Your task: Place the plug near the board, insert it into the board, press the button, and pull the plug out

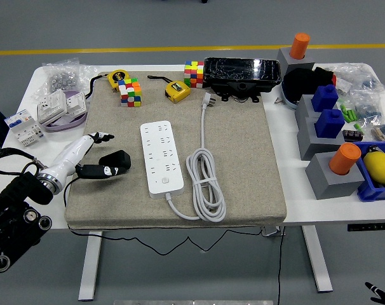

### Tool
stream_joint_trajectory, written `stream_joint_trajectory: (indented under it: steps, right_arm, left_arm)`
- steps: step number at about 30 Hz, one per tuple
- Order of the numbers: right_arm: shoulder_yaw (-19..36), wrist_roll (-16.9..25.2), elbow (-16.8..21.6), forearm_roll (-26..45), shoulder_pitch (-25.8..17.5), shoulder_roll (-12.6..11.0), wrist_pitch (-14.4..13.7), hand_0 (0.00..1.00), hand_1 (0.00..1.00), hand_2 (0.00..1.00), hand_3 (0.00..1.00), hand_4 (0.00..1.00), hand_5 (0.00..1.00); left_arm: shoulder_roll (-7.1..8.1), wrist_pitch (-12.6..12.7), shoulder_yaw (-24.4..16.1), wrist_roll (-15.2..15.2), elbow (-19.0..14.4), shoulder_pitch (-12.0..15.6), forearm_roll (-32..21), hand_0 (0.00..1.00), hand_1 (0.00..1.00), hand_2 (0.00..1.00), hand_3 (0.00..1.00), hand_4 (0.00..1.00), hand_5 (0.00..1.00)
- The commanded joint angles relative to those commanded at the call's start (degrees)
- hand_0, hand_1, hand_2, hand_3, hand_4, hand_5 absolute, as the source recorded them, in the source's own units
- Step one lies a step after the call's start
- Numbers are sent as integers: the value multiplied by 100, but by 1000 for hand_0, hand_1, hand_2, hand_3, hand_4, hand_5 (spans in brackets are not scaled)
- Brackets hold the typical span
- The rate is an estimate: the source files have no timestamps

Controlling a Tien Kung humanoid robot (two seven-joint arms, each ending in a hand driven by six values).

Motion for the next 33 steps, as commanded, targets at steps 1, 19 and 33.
stream_joint_trajectory:
  steps: [1,19,33]
  right_arm:
    - [0,0,0,0,0,-1,0,583,673,686,618,980,522]
    - [69,5,10,-18,-45,23,-2,582,673,687,618,979,521]
    - [117,4,13,-27,-59,37,-5,581,672,686,618,980,522]
  left_arm:
    - [0,-5,3,2,1,-1,1,768,787,798,773,998,161]
    - [-111,123,185,-107,130,-96,-325,689,624,582,570,929,131]
    - [-201,285,267,-125,253,-182,-303,595,498,527,545,796,51]
